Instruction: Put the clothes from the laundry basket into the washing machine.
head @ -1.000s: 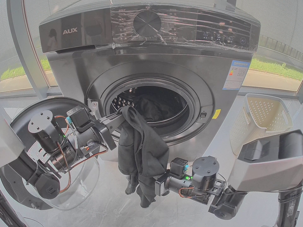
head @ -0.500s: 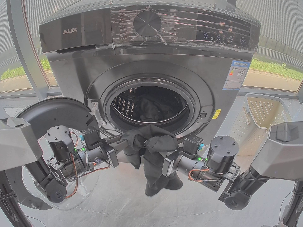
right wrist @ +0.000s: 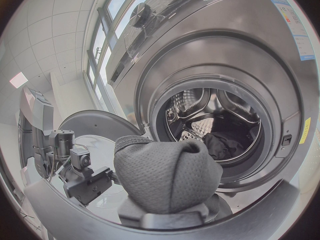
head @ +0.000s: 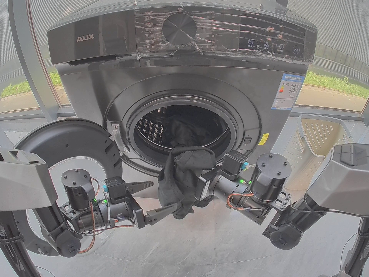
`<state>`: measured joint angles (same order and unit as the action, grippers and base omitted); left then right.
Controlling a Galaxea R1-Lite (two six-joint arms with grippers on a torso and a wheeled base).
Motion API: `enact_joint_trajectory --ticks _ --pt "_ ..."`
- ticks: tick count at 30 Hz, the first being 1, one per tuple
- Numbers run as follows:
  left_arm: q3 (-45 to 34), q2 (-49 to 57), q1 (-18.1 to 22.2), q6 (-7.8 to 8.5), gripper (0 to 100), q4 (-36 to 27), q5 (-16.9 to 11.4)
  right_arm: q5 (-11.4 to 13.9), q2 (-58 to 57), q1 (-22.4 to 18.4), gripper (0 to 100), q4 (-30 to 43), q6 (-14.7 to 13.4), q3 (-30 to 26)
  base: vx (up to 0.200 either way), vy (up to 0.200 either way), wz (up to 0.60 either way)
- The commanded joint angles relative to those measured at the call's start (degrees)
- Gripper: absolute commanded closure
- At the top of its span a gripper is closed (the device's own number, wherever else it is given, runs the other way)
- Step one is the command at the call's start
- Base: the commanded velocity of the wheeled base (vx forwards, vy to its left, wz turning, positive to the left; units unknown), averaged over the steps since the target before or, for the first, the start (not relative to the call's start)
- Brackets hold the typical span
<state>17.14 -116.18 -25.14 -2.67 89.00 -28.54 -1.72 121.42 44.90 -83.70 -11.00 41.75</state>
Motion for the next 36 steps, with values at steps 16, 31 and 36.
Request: enact_joint_trajectory --ticks 16,31,36 --pt "14.3 -15.1 -3.4 -0.58 0 0.3 2.6 0.0 -0.3 3.0 100 -0.1 0.0 0.0 0.0 0.0 0.0" --pt "17.2 -17.5 -3.1 -0.85 100 0.2 6.0 -0.1 -0.4 4.3 100 -0.1 0.0 0.0 0.0 0.0 0.0" --pt "17.9 -17.6 -2.9 -1.02 100 0.3 6.6 -0.1 0.1 4.6 100 -0.3 -0.1 -0.1 0.0 0.0 0.0"
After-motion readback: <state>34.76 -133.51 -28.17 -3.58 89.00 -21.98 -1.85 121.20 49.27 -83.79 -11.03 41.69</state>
